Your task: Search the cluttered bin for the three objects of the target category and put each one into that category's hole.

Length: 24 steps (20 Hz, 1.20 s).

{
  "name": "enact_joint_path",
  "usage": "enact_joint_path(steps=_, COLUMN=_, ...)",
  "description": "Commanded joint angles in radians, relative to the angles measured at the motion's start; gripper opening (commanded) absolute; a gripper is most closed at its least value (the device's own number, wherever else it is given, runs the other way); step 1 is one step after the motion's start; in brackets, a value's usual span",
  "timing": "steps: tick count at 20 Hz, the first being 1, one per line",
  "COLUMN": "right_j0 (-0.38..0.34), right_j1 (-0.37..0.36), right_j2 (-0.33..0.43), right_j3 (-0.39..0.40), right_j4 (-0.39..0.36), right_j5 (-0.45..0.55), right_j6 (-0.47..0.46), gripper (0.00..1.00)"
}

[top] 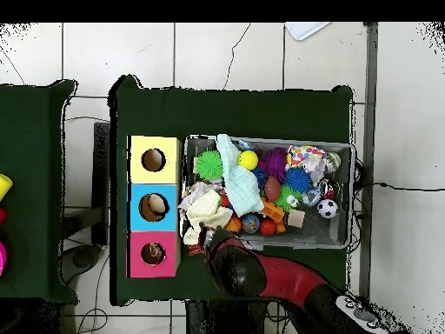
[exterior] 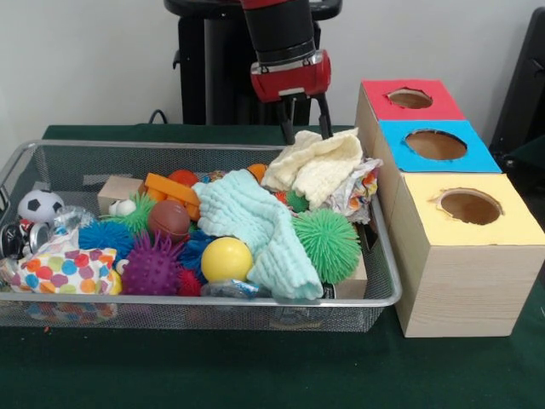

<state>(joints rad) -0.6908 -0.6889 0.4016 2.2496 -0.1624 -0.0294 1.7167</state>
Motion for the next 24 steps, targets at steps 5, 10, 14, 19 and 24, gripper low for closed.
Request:
enact_joint_path(steps=5, right_j0=0.075, right_j1=0.086, right_j2=-0.111, right_j3=-0.215, right_j4=0.015, right_j5=0.005, right_j6=0.113, gripper=1.0)
enact_joint_path(steps=10, right_j0=0.086, right_j1=0.123, right_j2=-0.12, right_j3=-0.233, right_j4=0.017, right_j5=0.005, right_j6=0.119, gripper=1.0)
enact_joint_path(steps=14, right_j0=0.108, right_j1=0.178, right_j2=-0.143, right_j3=-0.256, right_j4=0.022, right_j5=0.021, right_j6=0.117, gripper=1.0)
enact_joint_path(steps=19, right_j0=0.111, right_j1=0.194, right_j2=-0.149, right_j3=-0.267, right_j4=0.019, right_j5=0.016, right_j6=0.119, gripper=1.0)
enact_joint_path(steps=24, right_j0=0.106, right_j1=0.182, right_j2=-0.147, right_j3=-0.267, right_j4=0.007, right_j5=0.02, right_j6=0.111, gripper=0.0)
